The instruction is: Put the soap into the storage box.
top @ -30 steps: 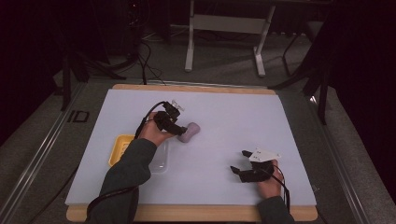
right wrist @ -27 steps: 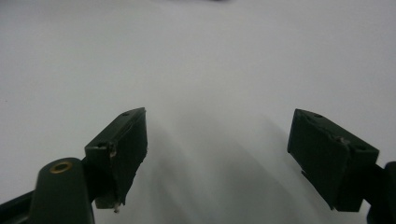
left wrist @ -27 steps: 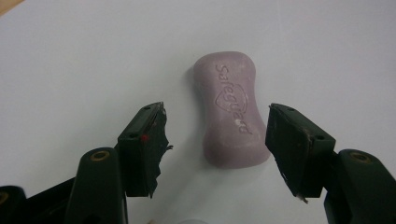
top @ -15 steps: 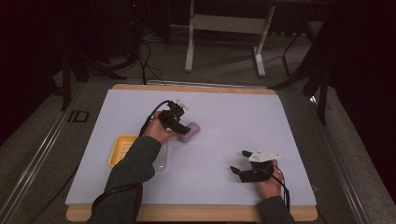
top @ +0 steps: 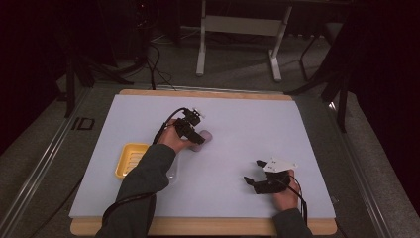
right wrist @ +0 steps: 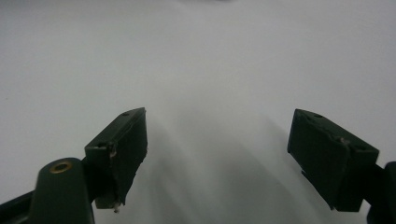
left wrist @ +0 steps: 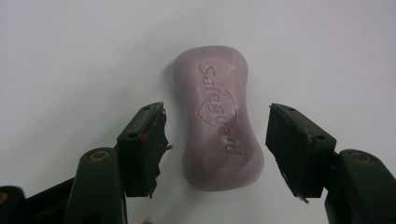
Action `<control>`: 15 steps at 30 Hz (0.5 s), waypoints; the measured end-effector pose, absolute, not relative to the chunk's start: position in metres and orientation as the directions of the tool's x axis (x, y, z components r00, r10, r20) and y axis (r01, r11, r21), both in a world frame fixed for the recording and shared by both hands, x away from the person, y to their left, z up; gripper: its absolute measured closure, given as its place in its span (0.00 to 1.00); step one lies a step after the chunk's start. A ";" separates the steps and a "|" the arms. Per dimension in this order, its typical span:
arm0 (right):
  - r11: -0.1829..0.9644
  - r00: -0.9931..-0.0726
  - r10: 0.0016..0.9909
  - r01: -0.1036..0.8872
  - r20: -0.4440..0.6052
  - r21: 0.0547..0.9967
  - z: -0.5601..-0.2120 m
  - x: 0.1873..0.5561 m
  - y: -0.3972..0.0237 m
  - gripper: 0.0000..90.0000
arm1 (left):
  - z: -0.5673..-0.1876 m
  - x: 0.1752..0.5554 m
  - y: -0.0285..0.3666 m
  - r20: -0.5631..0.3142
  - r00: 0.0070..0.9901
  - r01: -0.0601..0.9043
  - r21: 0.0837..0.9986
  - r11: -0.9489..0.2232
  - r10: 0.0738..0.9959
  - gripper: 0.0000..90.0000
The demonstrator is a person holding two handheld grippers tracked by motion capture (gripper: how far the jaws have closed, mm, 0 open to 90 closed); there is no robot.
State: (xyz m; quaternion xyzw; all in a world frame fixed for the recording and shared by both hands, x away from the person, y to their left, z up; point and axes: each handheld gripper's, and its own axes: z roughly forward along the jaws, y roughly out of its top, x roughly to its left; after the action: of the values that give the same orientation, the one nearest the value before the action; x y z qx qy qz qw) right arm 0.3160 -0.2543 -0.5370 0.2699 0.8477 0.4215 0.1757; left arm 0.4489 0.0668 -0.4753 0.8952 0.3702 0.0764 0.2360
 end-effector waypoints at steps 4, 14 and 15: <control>0.500 -0.793 0.605 0.309 -0.071 0.809 -0.537 0.316 -0.254 0.22 | -0.478 0.452 0.063 -0.045 0.716 0.633 0.463 -0.620 0.697 0.41; 0.501 -0.794 0.604 0.309 -0.071 0.809 -0.537 0.316 -0.254 0.22 | -0.486 0.460 0.052 -0.041 0.712 0.651 0.411 -0.638 0.701 0.41; 0.501 -0.794 0.604 0.309 -0.071 0.808 -0.537 0.316 -0.254 0.22 | -0.487 0.461 0.051 -0.041 0.710 0.656 0.405 -0.638 0.703 0.41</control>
State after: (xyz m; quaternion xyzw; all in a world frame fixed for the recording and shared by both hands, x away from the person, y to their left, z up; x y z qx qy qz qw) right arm 0.3157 -0.2539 -0.5370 0.2691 0.8484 0.4209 0.1753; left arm 0.4606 0.0505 -0.4866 0.9029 0.3763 0.0601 0.1990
